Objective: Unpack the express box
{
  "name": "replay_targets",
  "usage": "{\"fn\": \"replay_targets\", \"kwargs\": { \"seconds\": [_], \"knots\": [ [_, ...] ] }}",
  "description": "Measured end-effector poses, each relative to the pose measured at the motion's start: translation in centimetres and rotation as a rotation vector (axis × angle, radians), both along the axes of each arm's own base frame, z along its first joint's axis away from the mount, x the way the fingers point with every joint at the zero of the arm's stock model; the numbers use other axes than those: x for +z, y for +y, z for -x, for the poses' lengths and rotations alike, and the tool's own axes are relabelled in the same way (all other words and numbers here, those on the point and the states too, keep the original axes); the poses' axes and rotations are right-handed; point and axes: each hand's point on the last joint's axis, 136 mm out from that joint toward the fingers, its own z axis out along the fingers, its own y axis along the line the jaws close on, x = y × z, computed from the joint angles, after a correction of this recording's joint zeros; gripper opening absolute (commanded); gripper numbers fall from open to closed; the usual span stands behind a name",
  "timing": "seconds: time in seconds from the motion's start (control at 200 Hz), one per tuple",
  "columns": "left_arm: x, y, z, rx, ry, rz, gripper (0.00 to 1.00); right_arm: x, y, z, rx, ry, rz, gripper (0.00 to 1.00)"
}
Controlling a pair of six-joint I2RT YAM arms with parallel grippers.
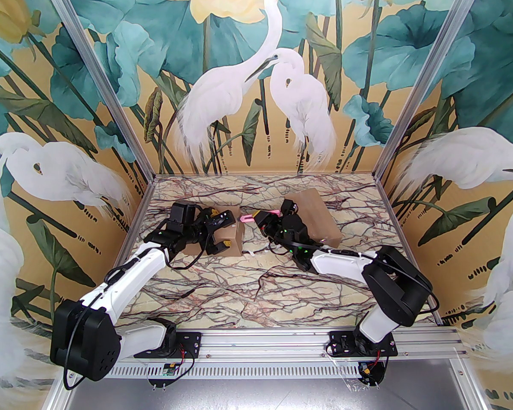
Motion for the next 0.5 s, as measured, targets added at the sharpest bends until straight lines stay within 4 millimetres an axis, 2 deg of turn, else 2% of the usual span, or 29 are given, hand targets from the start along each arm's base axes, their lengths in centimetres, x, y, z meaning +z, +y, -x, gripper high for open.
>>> {"fn": "replay_targets", "kwargs": {
  "seconds": [0.34, 0.5],
  "knots": [
    [0.5, -0.6, -0.1, 0.009, 0.024, 0.013, 0.96, 0.7, -0.8, 0.5, -0.051, 0.002, 0.011, 0.0],
    [0.2, -0.8, 0.2, -0.022, 0.044, -0.001, 0.97, 0.2, -1.2, 0.8, -0.057, 0.005, 0.014, 0.0]
  ]
}}
